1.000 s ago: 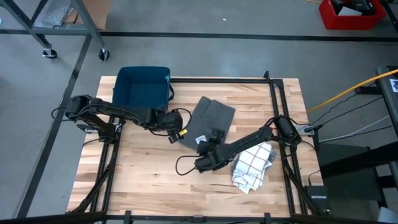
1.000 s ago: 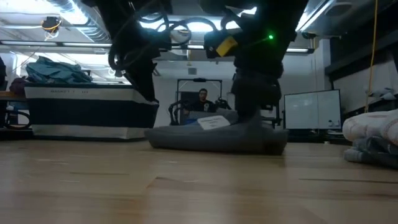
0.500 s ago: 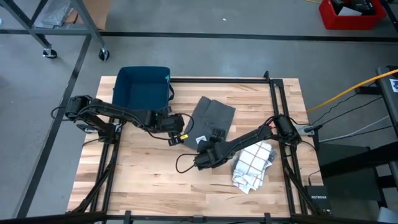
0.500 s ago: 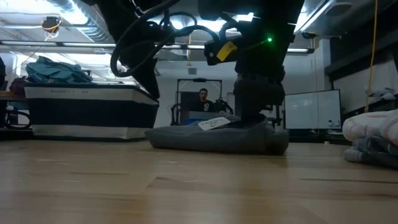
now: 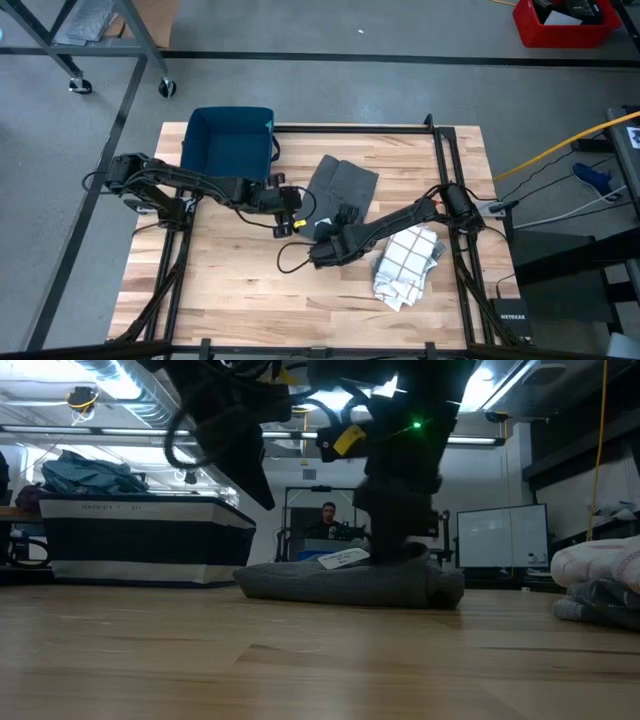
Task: Fold towel
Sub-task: Fold the gray towel
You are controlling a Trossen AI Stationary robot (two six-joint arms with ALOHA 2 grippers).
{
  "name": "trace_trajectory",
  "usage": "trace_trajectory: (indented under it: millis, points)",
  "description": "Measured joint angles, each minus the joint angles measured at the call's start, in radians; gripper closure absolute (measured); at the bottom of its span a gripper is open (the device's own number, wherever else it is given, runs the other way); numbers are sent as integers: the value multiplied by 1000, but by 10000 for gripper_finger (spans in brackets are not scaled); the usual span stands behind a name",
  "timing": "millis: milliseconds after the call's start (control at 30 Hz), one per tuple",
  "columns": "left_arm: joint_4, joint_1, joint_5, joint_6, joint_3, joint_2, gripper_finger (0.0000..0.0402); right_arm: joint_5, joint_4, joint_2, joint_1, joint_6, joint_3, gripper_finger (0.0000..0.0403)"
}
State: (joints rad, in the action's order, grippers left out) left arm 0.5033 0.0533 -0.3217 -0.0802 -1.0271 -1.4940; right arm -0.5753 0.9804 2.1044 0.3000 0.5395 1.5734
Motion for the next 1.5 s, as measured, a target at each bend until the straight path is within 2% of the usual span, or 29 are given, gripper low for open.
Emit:
trace_trajectory:
  millis: [300, 700, 833, 967, 1067, 1267, 1500]
  points:
    - [0, 19, 1, -16, 0, 0, 273, 2, -163, 11, -6, -157, 2, 221]
    - [0, 19, 1, -24, 0, -1, 273, 19, -158, 27, -87, -180, 1, 226]
    - [0, 19, 1, -24, 0, -1, 273, 19, -141, 27, -117, -180, 1, 268]
    - [2, 19, 1, -24, 0, -1, 273, 27, -118, 27, -126, -179, 1, 345]
    - [3, 19, 1, -24, 0, -1, 273, 19, -76, 27, -124, -171, 1, 393]
    - [5, 19, 1, -24, 0, -1, 273, -8, 96, 27, -124, 7, 1, 364]
    - [5, 19, 1, -24, 0, -1, 273, -18, 362, 27, -124, 152, 1, 366]
